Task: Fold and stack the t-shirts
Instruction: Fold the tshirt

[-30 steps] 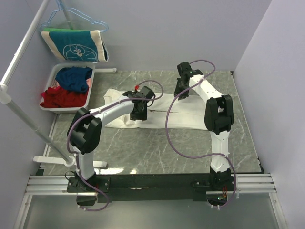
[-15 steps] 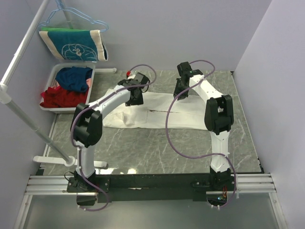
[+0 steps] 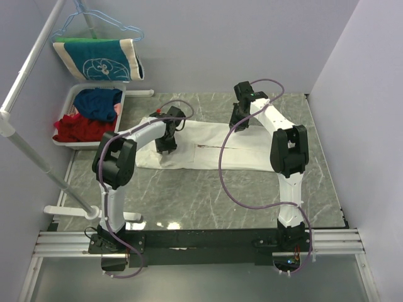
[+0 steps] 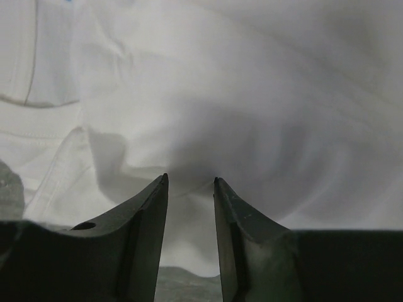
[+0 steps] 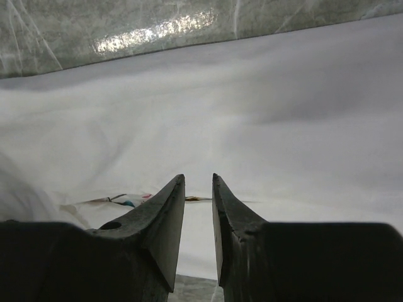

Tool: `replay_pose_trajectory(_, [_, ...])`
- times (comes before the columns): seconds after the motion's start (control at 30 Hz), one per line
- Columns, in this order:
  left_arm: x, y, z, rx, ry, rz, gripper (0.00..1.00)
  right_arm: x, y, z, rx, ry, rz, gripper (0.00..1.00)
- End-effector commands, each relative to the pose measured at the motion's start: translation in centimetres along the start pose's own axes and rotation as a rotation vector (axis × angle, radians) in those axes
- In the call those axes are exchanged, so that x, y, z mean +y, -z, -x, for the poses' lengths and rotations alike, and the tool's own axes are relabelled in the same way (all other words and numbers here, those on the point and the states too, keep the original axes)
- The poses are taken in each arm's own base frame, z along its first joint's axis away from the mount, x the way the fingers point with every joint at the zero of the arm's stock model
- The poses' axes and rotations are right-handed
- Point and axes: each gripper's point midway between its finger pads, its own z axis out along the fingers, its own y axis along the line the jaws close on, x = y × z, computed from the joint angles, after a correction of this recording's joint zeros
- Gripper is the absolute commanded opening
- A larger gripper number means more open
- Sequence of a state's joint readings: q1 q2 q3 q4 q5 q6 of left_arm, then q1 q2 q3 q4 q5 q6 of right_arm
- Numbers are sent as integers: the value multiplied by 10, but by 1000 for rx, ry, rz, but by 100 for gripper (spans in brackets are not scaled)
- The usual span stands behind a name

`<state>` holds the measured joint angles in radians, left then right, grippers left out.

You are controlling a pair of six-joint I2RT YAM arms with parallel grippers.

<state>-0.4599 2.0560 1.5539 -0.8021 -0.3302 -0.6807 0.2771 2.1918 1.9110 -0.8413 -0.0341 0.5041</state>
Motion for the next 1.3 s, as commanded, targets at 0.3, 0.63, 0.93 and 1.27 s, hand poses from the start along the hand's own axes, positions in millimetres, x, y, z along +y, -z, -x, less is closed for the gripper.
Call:
replay_pose_trajectory(0.3, [69,47,-6,-59,124,202,38,6,8,9,-28,15,12,32])
replay_pose_trajectory(0.63, [11,74,45,-145,113,-69,41,-35,6,5,-1,17,-166,36])
replay_pose_trajectory(0.93, [-31,25,75,-108,112,-29,38,-94,2,-4,69,-22,-272,38])
replay_pose_trajectory(1.27, [-17,-39,68,-6,164,75,31,-139,3,-31,175,-22,-368,39])
